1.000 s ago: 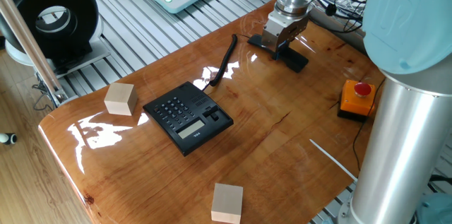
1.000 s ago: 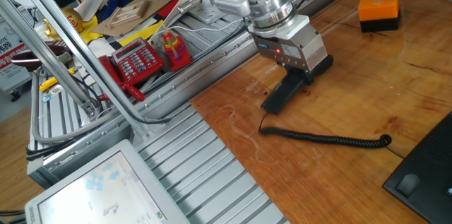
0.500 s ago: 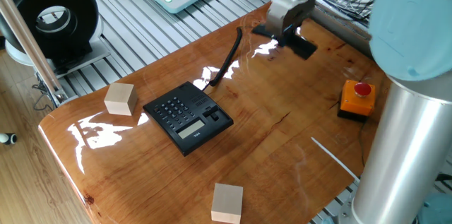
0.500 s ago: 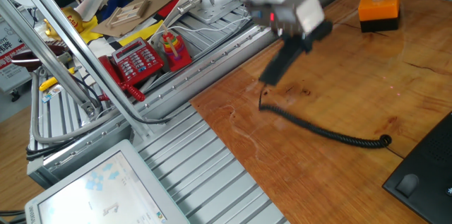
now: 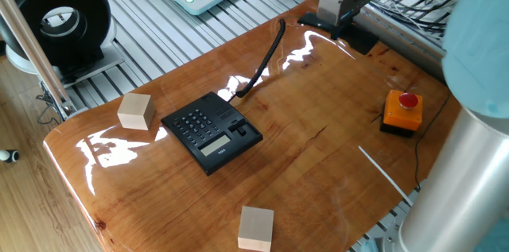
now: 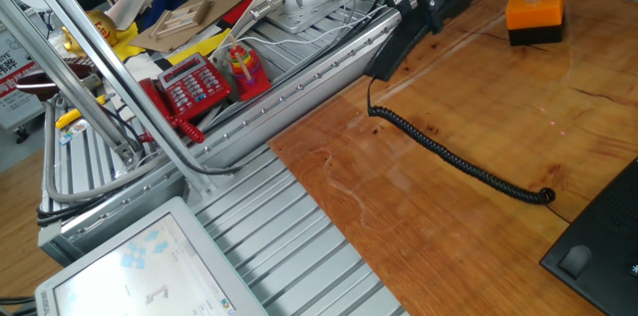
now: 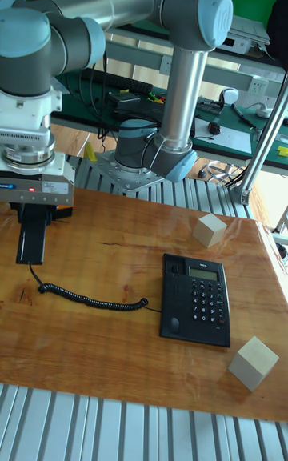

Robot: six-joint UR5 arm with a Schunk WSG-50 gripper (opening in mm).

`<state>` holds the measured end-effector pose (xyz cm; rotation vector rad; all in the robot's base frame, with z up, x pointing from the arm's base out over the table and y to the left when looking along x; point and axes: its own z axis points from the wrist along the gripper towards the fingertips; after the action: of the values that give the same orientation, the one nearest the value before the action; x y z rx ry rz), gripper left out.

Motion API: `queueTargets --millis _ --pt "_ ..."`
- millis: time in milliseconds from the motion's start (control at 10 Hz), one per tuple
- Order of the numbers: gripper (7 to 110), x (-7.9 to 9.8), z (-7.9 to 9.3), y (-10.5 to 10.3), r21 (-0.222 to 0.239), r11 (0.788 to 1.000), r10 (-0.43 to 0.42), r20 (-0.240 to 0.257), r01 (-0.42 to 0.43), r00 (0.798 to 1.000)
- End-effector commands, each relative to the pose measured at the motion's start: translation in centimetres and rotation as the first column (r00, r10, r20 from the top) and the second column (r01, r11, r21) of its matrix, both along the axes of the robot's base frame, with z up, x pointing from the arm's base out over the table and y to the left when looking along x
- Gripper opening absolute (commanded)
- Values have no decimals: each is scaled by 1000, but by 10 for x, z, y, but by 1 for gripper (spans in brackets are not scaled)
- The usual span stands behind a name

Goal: Place the handset of the telephone on the corresponding phone cradle

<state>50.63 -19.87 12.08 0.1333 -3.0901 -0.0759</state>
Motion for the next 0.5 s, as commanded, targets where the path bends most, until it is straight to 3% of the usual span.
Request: queueTargets --millis 0,100,300,400 --pt "7 11 3 17 22 997 -73 29 72 997" --pt "7 18 2 29 66 988 -140 43 137 989" --pt "7 26 -1 23 7 990 -138 86 138 987" --pt "7 26 -4 32 15 989 -151 85 150 985"
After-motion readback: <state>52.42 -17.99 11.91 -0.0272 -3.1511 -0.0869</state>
